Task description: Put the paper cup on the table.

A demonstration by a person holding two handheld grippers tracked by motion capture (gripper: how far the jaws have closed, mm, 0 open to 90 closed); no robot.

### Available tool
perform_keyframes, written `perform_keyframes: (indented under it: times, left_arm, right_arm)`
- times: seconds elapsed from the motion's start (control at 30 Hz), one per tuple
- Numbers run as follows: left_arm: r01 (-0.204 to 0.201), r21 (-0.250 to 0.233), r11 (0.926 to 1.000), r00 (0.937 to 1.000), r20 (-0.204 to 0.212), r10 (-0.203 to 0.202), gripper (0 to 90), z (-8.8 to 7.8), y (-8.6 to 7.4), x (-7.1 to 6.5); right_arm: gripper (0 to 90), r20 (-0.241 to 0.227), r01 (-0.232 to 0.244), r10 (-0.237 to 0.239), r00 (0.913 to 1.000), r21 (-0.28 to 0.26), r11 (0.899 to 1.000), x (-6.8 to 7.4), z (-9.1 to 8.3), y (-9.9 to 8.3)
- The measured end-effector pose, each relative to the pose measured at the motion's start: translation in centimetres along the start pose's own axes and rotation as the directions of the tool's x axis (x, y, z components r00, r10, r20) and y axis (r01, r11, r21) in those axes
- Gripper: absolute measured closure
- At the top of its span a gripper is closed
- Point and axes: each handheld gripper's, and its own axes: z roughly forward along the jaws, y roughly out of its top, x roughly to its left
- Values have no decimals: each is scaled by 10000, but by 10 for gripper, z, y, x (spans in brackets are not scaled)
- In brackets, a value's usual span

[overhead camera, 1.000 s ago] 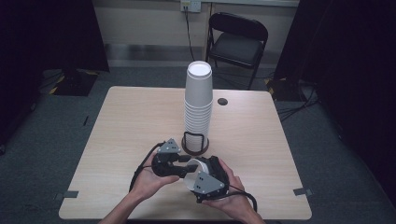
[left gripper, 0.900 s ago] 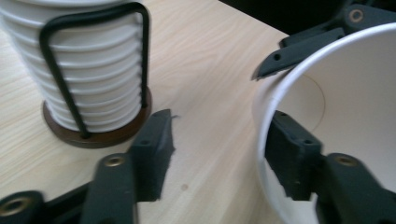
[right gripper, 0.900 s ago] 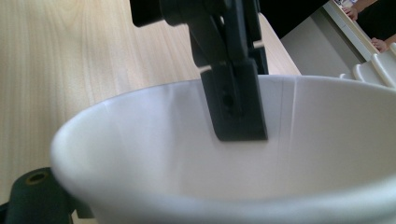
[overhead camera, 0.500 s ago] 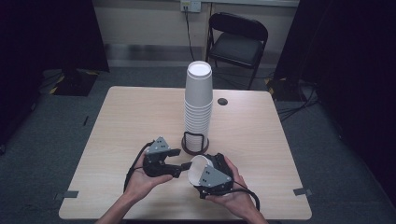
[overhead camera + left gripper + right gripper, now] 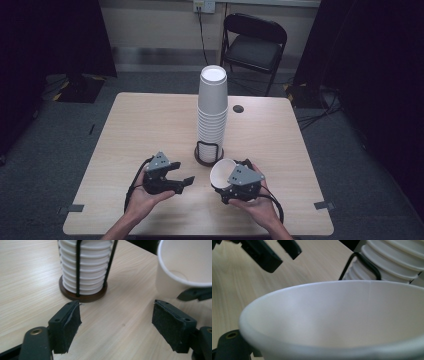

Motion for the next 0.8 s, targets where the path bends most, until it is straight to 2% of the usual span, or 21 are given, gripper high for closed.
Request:
perform_keyframes:
  times: [0.1,0.17,0.2,0.3,0.33,0.43,0.47,0.5,0.63,0.7,0.73,0.8]
  left_arm:
    - [-6,-81,10000,10000,-65,5,206,-1,-2,3]
    - [77,-81,9999,9995,-302,-79,189,-4,-3,6]
    - [77,-81,9999,9995,-302,-79,188,-4,-3,6]
    - [102,-233,9997,9990,-428,-112,181,-8,-6,7]
    - [33,-264,9996,9992,-401,-44,176,-9,-6,7]
    - [43,-318,9995,9990,-439,-57,167,-11,-7,8]
    - [43,-318,9995,9990,-439,-57,166,-11,-7,8]
    - [6,-336,9994,9986,-532,-24,166,-11,-7,8]
    - [-122,-227,9997,9979,-638,108,171,-8,-8,8]
    - [-121,-198,9997,9978,-656,108,171,-8,-8,8]
    - [-232,-272,9994,9977,-641,214,171,-7,-8,8]
    - [-346,-395,9986,9979,-564,323,171,-7,-8,6]
  right_arm:
    - [115,113,-659,661,9977,-155,9977,-9,-4,-4]
    - [114,199,-1114,1121,9935,-318,9933,-17,-6,-7]
    - [114,199,-1114,1121,9935,-318,9933,-17,-6,-7]
    - [112,480,-2000,2034,9779,-682,9774,-34,-8,-10]
    - [111,584,-2134,2177,9743,-723,9743,-38,-8,-10]
    - [110,850,-2462,2536,9636,-881,9652,-50,-8,-10]
    - [110,850,-2462,2536,9636,-881,9652,-50,-8,-10]
    - [110,1045,-2590,2693,9574,-1024,9604,-60,-7,-10]
    - [109,1496,-2836,2961,9433,-997,9537,-81,-2,-13]
    - [109,1572,-2803,2930,9431,-979,9549,-84,-1,-13]
    - [109,1750,-2917,3040,9365,-929,9520,-93,2,-14]
    - [108,1887,-3046,3183,9290,-982,9474,-101,5,-16]
